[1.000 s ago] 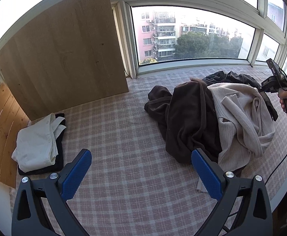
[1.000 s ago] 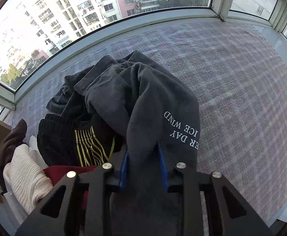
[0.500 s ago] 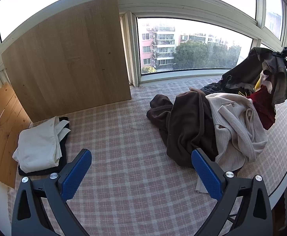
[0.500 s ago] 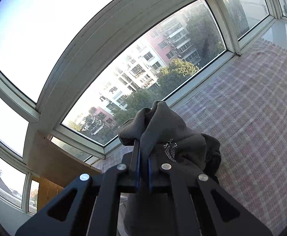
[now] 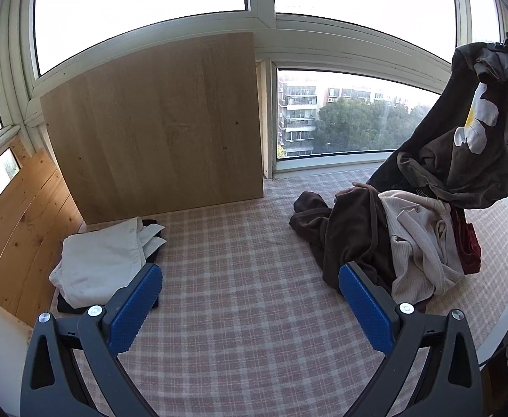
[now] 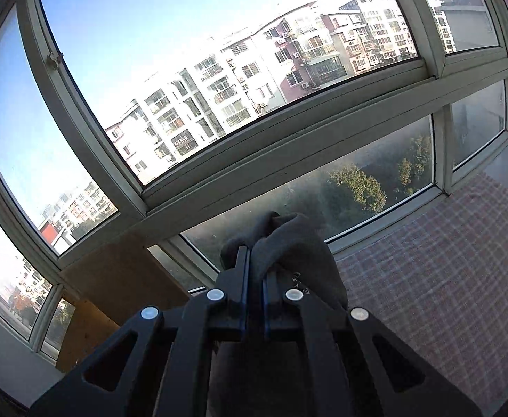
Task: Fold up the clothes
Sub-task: 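Lift the dark grey shirt with the right gripper and lay it on the cloth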
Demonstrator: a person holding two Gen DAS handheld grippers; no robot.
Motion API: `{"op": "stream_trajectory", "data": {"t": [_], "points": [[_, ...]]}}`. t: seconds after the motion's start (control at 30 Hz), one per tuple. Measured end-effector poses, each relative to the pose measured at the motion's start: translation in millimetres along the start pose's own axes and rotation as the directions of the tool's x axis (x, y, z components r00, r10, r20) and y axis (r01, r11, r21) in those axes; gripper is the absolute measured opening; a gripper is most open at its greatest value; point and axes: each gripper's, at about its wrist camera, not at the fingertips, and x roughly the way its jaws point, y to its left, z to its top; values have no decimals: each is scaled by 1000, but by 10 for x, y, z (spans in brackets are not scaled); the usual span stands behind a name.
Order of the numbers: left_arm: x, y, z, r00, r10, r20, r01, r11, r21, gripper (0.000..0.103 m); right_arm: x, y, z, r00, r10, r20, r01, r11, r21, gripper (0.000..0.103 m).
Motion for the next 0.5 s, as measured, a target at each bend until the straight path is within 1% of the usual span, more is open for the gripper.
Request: {"op": "stream_trajectory", "data": {"t": [0.13,0.2,0.27,0.43,0.5], "points": [[-137,143,-7,1000,-3,26,3,1000,-4,102,-129,414,118,1000,-28,4,28,999,-42,6],[-214,225,-1,999,-6,43,6,1000,-7,103,-230,675,203,999,-28,17,29,997,-70,6],[-285,316,-1,998,-8,60,9,1000,-11,103,-389,1007,283,998,-26,50,32,993,-110,6],[-443,578,-39,996,-12,89,15,1000,-26,103,-956,1942,488,985,46,168,-9,978,-210,6],[-517,705,-60,995,-10,102,14,999,-35,103,-1193,2305,530,978,91,188,-44,969,-244,6]]}}
